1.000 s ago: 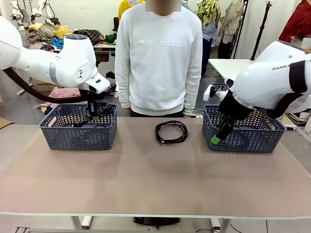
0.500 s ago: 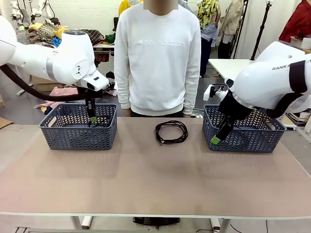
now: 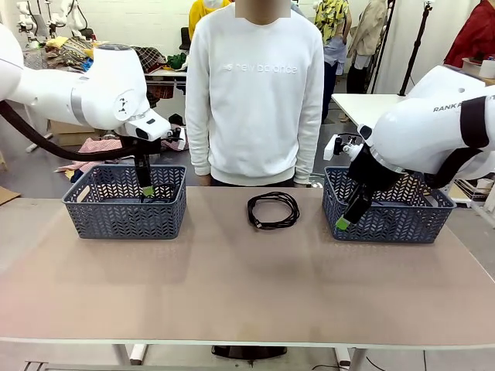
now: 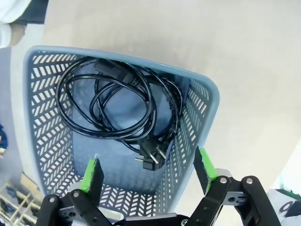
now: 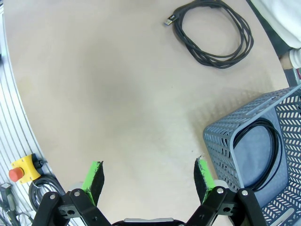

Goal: Organize the cables according to human instructions.
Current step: Pick up a bundle of cables and place it in the basket indicated by the human.

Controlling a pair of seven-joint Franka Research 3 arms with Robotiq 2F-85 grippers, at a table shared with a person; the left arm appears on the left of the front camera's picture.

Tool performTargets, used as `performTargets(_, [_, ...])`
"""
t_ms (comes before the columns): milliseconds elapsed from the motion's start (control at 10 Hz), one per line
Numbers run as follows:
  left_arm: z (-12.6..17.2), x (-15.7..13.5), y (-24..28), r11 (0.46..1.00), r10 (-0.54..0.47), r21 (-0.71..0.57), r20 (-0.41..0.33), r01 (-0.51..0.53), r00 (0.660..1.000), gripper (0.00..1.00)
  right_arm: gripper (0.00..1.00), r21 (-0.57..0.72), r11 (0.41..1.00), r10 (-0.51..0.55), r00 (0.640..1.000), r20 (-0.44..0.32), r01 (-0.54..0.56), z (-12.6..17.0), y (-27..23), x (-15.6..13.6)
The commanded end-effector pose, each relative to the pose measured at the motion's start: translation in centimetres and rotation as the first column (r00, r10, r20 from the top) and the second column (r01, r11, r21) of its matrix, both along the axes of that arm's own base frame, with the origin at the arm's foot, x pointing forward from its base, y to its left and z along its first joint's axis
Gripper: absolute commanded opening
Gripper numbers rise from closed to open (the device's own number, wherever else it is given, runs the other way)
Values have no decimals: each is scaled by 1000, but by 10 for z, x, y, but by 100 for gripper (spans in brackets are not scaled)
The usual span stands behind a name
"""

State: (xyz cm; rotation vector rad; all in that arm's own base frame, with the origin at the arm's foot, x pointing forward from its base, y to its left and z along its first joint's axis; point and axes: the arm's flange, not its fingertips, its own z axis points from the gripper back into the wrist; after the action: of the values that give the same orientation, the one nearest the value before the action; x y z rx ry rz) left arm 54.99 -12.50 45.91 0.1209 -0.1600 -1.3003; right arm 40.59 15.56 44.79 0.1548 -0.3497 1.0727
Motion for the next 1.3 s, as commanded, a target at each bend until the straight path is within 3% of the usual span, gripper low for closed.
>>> performTargets(0, [5,1,6,1000,-14,-27,-15,14,1000,100,100,1,1000,-3,1000,1,3,1,1,1])
performTargets(900, [1,1,-1,1000,1,-9,-6,-1,1000,100,100,1,1000,-3,1000,1,3,1,1,1])
performTargets(1200, [12,-37,-21,993,-11,-115,32,14,999,100,100,1,1000,-3,1000,1,3,1,1,1])
